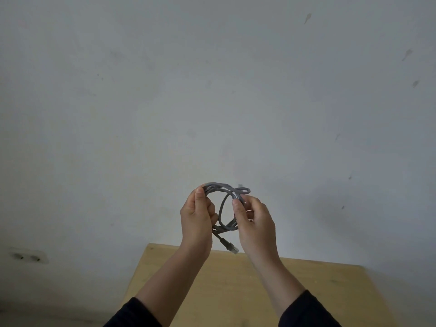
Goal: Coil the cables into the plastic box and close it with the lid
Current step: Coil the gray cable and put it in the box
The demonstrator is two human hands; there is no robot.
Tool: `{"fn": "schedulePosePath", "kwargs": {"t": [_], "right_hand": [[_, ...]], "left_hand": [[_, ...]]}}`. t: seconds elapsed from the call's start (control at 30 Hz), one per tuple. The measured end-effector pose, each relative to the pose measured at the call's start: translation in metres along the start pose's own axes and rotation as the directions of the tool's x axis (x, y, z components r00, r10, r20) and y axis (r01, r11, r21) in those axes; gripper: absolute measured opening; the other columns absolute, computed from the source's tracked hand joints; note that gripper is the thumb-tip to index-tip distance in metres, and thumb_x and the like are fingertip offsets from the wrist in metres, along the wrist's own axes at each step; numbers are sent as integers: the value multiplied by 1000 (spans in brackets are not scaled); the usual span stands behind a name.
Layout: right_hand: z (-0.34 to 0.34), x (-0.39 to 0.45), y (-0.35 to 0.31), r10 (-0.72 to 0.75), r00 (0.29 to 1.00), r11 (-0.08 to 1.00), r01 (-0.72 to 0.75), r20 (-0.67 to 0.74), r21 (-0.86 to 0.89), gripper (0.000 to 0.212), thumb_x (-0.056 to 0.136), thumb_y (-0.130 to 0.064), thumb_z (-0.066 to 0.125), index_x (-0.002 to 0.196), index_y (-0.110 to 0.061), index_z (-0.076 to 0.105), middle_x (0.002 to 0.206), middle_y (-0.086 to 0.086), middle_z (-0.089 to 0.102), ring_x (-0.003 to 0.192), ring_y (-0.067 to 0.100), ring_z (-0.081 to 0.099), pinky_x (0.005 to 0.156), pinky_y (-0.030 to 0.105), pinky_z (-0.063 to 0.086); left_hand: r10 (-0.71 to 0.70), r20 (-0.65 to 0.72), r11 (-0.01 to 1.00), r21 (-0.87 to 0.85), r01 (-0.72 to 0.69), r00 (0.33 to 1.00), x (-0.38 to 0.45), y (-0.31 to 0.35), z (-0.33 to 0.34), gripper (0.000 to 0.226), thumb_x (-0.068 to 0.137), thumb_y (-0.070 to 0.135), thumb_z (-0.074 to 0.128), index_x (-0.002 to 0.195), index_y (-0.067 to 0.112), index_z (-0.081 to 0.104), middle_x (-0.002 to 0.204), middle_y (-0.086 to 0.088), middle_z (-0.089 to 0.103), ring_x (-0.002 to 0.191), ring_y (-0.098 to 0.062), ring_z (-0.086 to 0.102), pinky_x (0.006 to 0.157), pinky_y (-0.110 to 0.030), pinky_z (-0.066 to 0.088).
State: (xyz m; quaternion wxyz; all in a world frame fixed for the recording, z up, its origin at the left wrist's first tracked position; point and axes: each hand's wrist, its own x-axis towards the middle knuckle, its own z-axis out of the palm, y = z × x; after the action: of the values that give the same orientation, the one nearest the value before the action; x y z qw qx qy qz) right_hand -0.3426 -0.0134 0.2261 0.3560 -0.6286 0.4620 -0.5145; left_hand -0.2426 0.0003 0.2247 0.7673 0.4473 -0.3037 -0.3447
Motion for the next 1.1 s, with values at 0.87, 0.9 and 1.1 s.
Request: {"fn": "schedulePosePath", "kwargs": {"t": [0.87,0.9,1.1], "right_hand": [[2,6,9,136,978,911,-186,157,369,16,94,-7,48,91,-13,63,68,-8,65,69,8,59,72,27,48],[4,5,9,129,985,928,-161,115,337,15,94,-9,47,93,-14,61,73,-8,65,70,7,59,70,24,47],[18,1,1,-44,999,999,44,-12,13,13,95,-18,42,106,-23,42,96,0,59,86,14,57,69,24,43]], "left_hand": [[-60,82,989,141,48,995,8,-9,-6,39,101,31,31,89,12,62,60,2,35,43,-7,28,41,-16,26],[-68,83,990,128,57,994,7,-9,-5,41,101,33,29,86,14,62,62,-1,35,45,-8,28,43,-17,26],[-38,111,999,32,35,993,-2,-1,2,48,92,52,29,93,19,65,57,8,33,48,-5,27,45,-20,24]]}}
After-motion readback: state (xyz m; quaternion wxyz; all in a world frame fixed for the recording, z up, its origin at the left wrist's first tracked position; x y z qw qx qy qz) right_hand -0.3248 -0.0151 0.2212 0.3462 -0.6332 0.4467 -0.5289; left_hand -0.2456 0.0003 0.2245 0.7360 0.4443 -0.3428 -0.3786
